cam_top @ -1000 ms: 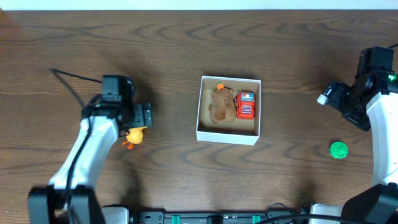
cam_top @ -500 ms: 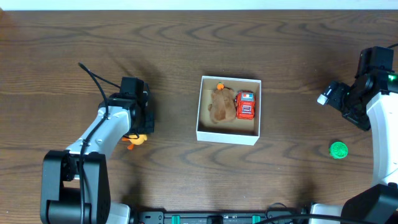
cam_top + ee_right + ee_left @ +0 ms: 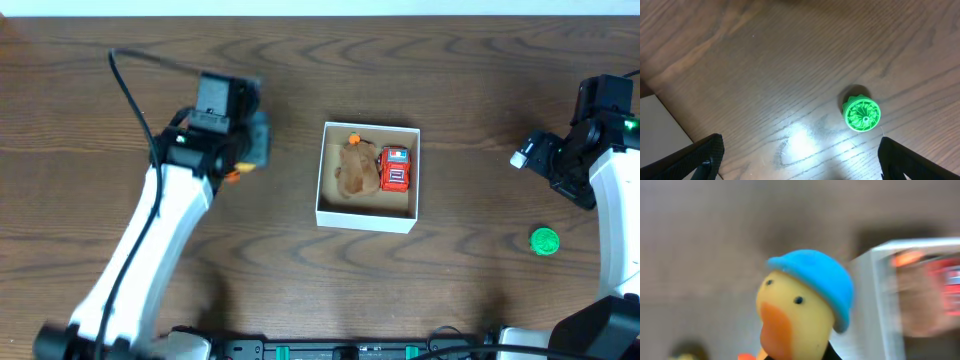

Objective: Pack container
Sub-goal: 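Place the duck into the box's left side and release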

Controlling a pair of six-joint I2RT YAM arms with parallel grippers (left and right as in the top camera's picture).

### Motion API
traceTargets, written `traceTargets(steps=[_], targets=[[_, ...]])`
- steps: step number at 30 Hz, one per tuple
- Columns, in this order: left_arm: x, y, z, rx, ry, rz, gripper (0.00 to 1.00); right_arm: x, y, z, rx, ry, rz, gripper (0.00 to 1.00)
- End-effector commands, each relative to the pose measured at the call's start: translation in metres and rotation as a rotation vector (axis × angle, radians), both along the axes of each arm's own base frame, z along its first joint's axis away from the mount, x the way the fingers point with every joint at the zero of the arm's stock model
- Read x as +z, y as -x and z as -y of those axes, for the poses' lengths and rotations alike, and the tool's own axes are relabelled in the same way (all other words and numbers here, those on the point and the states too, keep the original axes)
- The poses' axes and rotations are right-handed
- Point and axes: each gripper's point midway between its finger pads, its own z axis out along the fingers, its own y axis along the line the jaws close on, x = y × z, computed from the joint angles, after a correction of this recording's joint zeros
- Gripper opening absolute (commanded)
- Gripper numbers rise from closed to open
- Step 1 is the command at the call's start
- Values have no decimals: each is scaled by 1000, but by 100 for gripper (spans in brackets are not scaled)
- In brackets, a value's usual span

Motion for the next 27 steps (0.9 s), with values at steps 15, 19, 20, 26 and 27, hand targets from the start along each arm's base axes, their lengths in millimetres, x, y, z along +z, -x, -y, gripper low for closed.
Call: traceTargets(steps=[15, 19, 20, 26, 27], targets=[[-58, 46, 165, -261, 34, -152, 6, 0, 1, 0, 17, 0, -1, 99], [-76, 44, 165, -255, 11, -187, 6, 0, 1, 0, 17, 0, -1, 99], [-78, 42, 163, -250, 9, -189, 6, 0, 1, 0, 20, 0, -2, 99], [-75, 35, 158, -231, 19, -175, 98, 0, 1, 0, 20, 0, -2, 99], [-73, 34, 157, -227, 22, -171, 98, 0, 1, 0, 20, 0, -2, 99]])
